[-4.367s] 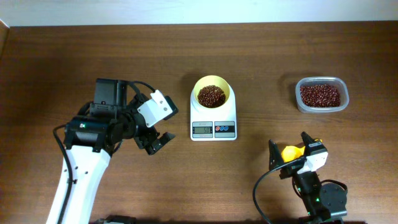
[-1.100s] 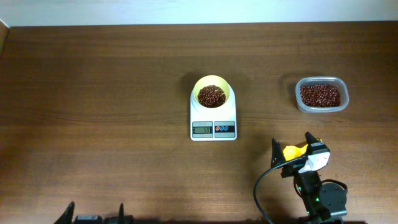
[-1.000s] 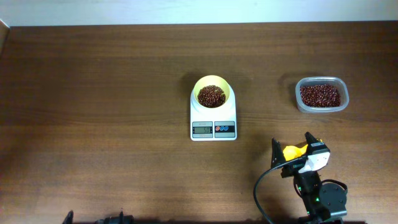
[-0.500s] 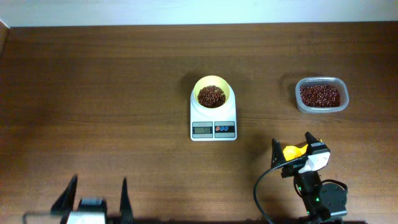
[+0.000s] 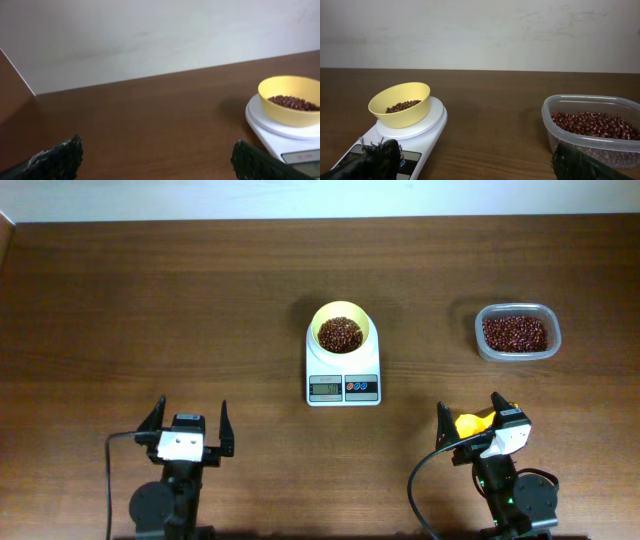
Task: Scoop item into bowl and weigh 50g on scale
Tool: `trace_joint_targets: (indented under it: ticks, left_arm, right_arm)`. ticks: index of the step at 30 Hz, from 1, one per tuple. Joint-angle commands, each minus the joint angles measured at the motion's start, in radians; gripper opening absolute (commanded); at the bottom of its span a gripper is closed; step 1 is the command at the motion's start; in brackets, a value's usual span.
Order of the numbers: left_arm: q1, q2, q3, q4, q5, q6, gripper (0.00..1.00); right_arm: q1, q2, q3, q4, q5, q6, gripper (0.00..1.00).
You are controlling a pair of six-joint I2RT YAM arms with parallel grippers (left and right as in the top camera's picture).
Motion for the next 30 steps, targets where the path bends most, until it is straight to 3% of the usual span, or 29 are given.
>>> trace_joint_targets:
  ticks: [1,16,24,30]
  left_arm:
    - [0.006,-0.006,-0.03,0.012,-0.013,0.01,0.99]
    - [0.006,-0.006,-0.152,0.148,-0.031,0.08,0.99]
    - [0.006,-0.005,-0.162,0.164,-0.08,-0.056,0.99]
    - [0.006,-0.005,-0.162,0.166,-0.079,-0.063,0.99]
  right_arm:
    - [0.006,-0.008,-0.005,-0.006,0.012,0.0,0.99]
    - [0.006,-0.008,-0.005,-0.006,0.012,0.0,0.99]
    - [0.006,-0.008,-0.005,-0.006,0.012,0.0,0.99]
    - [0.006,-0.008,-0.005,-0.006,0.013,0.0,0.99]
